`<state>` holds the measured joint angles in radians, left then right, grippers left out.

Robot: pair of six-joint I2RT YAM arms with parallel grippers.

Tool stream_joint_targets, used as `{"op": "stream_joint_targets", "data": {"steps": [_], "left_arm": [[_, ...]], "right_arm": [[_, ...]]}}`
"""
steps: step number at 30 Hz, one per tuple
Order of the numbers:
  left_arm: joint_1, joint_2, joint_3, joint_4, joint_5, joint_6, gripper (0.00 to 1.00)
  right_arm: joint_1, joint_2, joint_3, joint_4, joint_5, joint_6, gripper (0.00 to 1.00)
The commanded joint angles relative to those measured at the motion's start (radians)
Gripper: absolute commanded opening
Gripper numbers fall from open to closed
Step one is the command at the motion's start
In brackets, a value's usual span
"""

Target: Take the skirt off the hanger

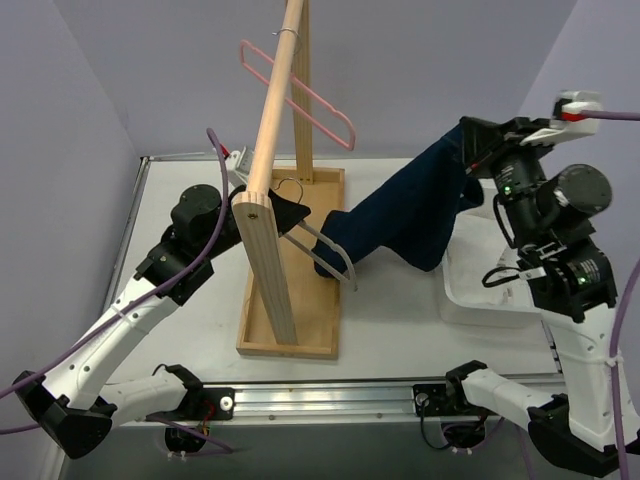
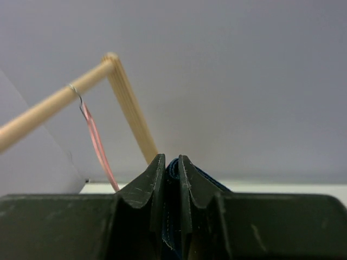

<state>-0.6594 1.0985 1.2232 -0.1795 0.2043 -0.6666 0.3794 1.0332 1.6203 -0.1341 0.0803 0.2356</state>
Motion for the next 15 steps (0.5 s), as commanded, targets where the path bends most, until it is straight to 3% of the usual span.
{"op": "stream_joint_targets", "data": {"steps": [1,12,15], "left_arm": [[-0.006,0.014,0.004,0.015,-0.010,0.045,0.02],[-0.016,0.041,-0.030,0.018,0.003,0.050,0.02],[-0.016,0.055,-0.037,0.021,0.015,0.048,0.02]], "right_arm": [[-0.004,0.021,0.130,0.122,0.101,-0.108,0.00],[-0.005,0.270,0.548,0.154,0.341,-0.508,0.00],[-0.005,0.317,0.585,0.169,0.389,-0.587,0.00]]}}
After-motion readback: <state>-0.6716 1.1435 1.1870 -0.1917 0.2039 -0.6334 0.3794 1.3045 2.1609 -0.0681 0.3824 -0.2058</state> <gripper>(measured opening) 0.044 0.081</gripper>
